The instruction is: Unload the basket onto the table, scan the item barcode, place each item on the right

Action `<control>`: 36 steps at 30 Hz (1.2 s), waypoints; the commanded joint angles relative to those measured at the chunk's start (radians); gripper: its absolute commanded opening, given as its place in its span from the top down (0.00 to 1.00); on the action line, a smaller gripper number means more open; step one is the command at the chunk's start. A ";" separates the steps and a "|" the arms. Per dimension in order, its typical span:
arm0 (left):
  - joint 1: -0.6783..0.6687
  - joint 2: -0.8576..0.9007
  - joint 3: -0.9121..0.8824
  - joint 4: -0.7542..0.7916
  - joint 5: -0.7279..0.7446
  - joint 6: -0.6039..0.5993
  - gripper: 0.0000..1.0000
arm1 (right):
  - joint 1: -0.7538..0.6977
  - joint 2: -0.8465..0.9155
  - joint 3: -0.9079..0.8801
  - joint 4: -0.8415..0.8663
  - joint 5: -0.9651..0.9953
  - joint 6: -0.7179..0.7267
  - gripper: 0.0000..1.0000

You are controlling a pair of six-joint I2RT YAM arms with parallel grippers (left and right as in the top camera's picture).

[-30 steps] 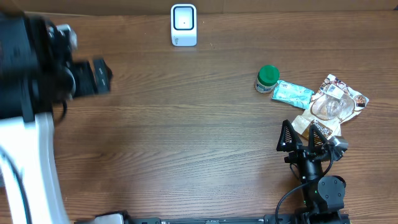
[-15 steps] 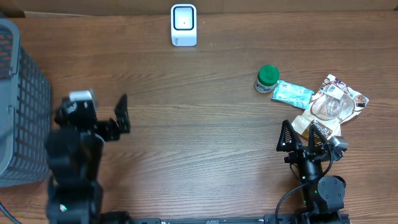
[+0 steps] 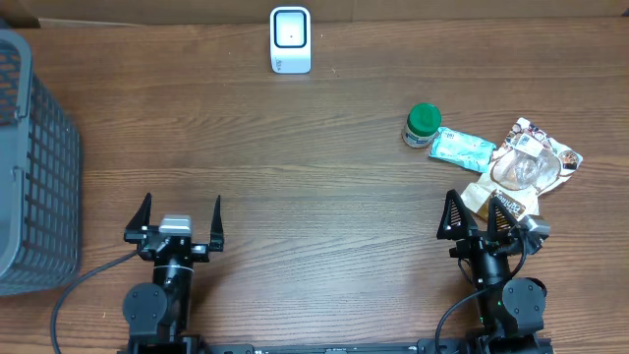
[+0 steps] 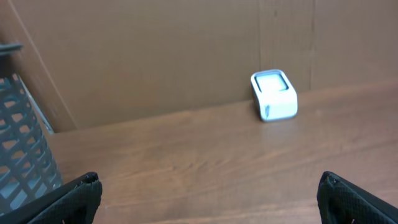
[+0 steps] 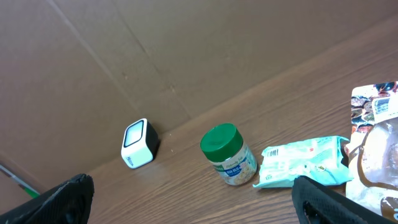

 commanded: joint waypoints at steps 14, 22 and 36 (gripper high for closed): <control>-0.006 -0.133 -0.073 -0.122 0.016 0.049 0.00 | -0.002 -0.010 -0.010 0.003 -0.005 -0.003 0.00; -0.006 -0.133 -0.073 -0.122 0.016 0.049 0.00 | -0.002 -0.010 -0.010 0.003 -0.005 -0.003 0.00; -0.006 -0.133 -0.073 -0.122 0.016 0.049 0.00 | -0.002 -0.010 -0.010 0.003 -0.005 -0.003 0.00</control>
